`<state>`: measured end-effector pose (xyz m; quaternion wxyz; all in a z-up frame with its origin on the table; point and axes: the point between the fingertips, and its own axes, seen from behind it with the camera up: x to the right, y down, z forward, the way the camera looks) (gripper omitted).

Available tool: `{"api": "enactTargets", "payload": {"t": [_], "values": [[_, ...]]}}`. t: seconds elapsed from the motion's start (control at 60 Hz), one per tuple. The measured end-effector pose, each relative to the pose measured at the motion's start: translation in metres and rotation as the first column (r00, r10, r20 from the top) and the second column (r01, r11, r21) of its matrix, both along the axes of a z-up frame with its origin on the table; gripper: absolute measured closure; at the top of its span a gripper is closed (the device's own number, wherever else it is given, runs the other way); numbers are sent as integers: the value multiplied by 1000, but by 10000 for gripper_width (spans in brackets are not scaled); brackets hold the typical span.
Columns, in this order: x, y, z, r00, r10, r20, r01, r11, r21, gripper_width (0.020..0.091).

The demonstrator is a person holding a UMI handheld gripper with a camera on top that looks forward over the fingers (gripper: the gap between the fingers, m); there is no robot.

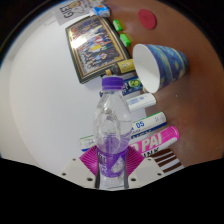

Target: Pour water

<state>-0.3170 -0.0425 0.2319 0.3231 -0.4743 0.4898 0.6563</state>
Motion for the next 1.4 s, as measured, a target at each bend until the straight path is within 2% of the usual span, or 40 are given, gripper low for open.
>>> {"api": "enactTargets", "payload": {"t": [0.117, 0.317, 0.483, 0.583, 0.65, 0.767, 0.883, 1.0, 1.1, 1.167, 1.283, 1.4], "values": [[11, 7, -11, 990, 2, -139, -6, 999, -33, 789], [8, 3, -22, 990, 46, -133, -54, 997, -56, 790], [7, 0, -19, 993, 85, 77, -82, 996, -44, 788], [19, 1, -8, 950, 81, 302, -86, 996, 1, 790], [32, 5, 6, 865, 53, 498, -81, 996, 34, 788], [68, 13, 37, 633, -50, 773, -76, 989, 127, 788], [114, 21, 66, 379, -160, 911, -75, 976, 203, 790], [168, 32, 73, 81, -245, 966, -75, 965, 251, 790], [217, 46, 55, -166, -253, 953, -72, 967, 244, 791], [249, 51, 26, -285, -241, 928, -70, 970, 231, 790], [287, 61, -31, -371, -179, 911, -63, 984, 168, 791], [307, 64, -84, -371, -109, 922, -65, 994, 92, 789]]}}
